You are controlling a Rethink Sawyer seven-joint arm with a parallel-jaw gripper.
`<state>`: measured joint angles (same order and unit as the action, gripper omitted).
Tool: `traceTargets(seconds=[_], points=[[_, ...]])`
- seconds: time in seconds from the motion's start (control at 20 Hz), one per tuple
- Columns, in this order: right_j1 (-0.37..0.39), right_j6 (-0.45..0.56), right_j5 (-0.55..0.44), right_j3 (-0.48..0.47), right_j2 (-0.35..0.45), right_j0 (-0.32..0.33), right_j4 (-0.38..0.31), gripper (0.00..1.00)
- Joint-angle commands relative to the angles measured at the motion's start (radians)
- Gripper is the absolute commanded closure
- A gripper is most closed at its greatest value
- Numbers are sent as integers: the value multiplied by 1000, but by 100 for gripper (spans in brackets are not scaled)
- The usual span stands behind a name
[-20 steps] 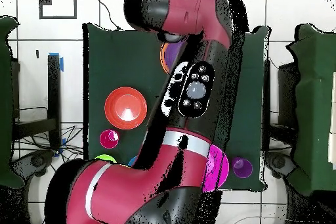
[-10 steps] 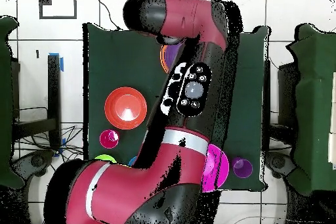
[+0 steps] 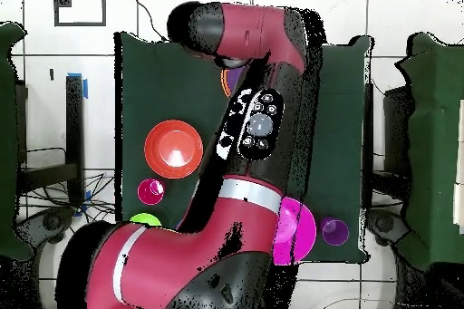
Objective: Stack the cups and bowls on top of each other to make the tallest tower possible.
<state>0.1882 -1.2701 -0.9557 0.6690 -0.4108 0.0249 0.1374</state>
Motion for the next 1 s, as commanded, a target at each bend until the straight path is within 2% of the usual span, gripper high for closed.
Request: traceTargets(seconds=[0.05, 0.25, 0.5, 1.0], points=[[-5, 38, 69, 129, 133, -36, -73, 100], [3, 32, 75, 152, 136, -43, -71, 100], [-12, -4, 83, 144, 128, -55, -65, 100], [-28, -17, 92, 143, 126, -69, -63, 100]])
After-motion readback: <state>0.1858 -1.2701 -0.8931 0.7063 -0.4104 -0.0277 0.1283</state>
